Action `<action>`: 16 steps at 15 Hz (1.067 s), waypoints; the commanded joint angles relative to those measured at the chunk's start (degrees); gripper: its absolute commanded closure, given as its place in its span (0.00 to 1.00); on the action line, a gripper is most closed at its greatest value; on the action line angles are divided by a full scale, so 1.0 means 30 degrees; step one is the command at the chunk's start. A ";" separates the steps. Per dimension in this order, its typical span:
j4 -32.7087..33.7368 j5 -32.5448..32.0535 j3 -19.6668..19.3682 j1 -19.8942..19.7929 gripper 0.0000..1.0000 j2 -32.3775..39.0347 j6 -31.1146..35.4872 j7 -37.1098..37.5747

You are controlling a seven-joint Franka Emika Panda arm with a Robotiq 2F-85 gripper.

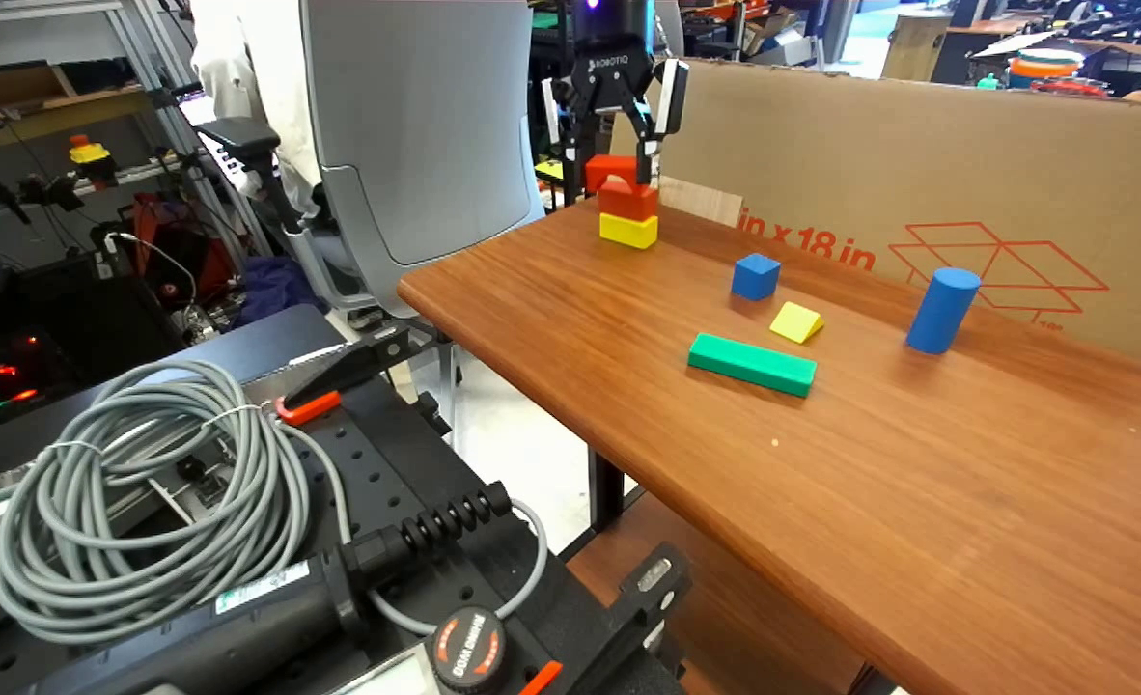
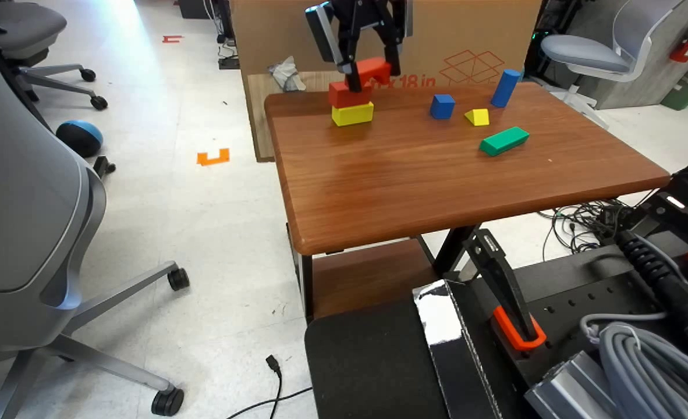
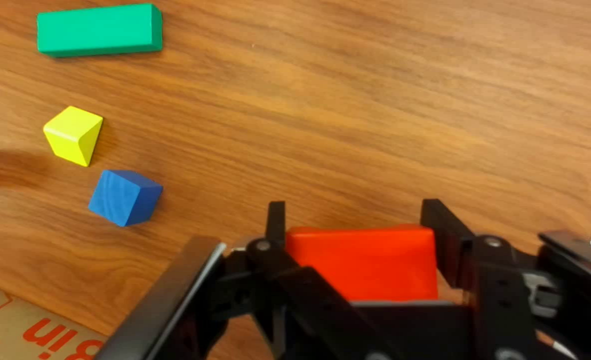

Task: Unstack the blocks on the table

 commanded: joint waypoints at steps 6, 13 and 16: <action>-0.3971 -0.0136 -0.0081 -0.0624 0.57 -0.1496 -0.0271 -0.0449; -0.2550 -0.0176 -0.0424 -0.0844 0.57 0.0703 -0.2186 -0.0244; -0.1721 -0.0189 -0.0484 -0.0735 0.57 0.1645 -0.3028 -0.0200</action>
